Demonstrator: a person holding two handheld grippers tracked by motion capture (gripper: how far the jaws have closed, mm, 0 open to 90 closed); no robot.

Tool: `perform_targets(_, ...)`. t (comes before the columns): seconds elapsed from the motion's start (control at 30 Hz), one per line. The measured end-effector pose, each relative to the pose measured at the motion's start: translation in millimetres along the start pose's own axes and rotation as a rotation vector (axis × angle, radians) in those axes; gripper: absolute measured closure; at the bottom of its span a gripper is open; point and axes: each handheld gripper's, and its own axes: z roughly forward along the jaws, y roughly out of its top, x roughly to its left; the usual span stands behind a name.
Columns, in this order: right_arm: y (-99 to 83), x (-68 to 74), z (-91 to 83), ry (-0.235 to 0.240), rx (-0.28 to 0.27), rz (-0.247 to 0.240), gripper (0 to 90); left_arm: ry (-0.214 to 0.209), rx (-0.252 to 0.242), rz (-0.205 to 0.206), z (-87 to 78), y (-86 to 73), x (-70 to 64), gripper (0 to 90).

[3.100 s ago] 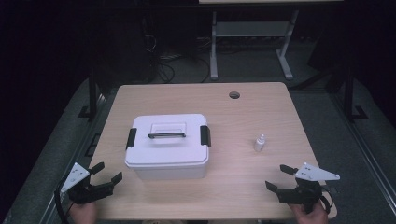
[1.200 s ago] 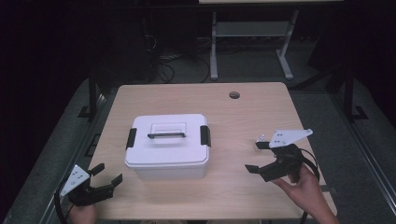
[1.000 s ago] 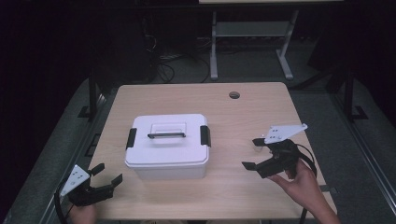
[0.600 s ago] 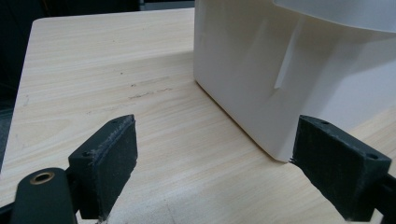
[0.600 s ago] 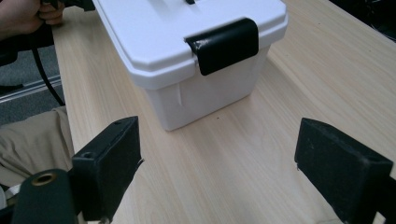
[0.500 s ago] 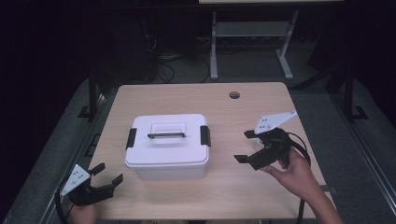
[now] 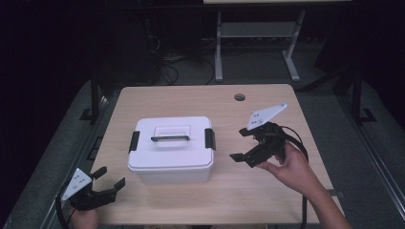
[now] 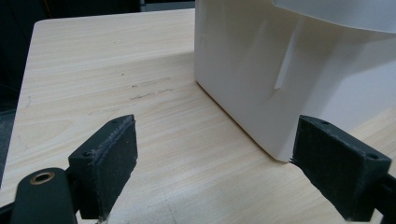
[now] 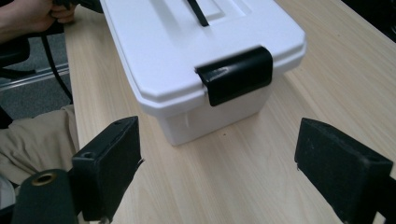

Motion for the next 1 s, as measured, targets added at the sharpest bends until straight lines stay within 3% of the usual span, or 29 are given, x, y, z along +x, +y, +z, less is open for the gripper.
perform_targets(0.6, 41.0, 3.0, 21.1, 0.04, 0.057, -0.061, 14.3, -0.004, -0.003, 0.005, 0.4, 0.3, -1.1, 13.0)
perform_targets(1.0, 68.2, 5.2, 35.9, 0.07, 0.063, -0.103, 14.2, -0.008, -0.002, 0.006, 0.7, 0.6, -1.9, 13.0)
